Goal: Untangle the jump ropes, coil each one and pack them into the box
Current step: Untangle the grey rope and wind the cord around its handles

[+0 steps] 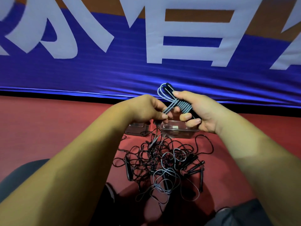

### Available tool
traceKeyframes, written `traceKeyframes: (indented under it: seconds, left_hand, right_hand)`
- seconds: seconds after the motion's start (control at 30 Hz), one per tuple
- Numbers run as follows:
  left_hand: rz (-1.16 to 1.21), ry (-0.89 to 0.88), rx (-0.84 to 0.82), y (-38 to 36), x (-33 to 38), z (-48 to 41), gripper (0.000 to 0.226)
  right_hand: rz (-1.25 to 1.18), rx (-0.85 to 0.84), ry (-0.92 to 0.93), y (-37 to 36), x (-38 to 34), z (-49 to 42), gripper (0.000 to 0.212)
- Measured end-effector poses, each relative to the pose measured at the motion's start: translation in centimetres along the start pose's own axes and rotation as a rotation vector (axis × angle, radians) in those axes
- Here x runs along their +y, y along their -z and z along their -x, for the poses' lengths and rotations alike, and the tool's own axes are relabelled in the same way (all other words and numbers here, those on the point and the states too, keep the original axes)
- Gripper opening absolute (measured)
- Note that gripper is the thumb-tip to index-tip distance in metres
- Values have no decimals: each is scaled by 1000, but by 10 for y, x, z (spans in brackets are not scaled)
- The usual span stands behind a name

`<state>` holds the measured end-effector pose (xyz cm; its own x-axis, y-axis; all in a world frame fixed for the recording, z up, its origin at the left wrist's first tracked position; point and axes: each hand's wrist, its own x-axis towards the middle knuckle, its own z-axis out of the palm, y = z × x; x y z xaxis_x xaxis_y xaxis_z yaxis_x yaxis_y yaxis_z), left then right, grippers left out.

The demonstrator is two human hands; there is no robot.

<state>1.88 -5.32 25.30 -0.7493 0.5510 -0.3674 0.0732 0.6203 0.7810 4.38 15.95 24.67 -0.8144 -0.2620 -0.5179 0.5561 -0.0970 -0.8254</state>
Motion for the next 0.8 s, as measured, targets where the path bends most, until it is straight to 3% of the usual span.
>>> traceKeyframes:
  seconds: [0.3, 0.4, 0.5, 0.63, 0.8]
  left_hand:
    - [-107, -52, 187, -6, -5, -14, 7]
    - [-212, -147, 224, -2, -5, -14, 7]
    - [-237, -214, 146, 5, -3, -8, 15]
    - [-46, -261, 52, 6, 8, 3, 18]
    - [-309, -300, 173, 8, 19, 7, 27]
  right_hand:
    - [-34, -80, -27, -6, -3, 14, 29]
    - [68, -178, -140, -8, -11, 30, 35]
    - [208, -283, -300, -6, -16, 45, 43]
    - [372, -428, -436, 5, -7, 38, 45]
    - [481, -256, -398, -2, 9, 23, 33]
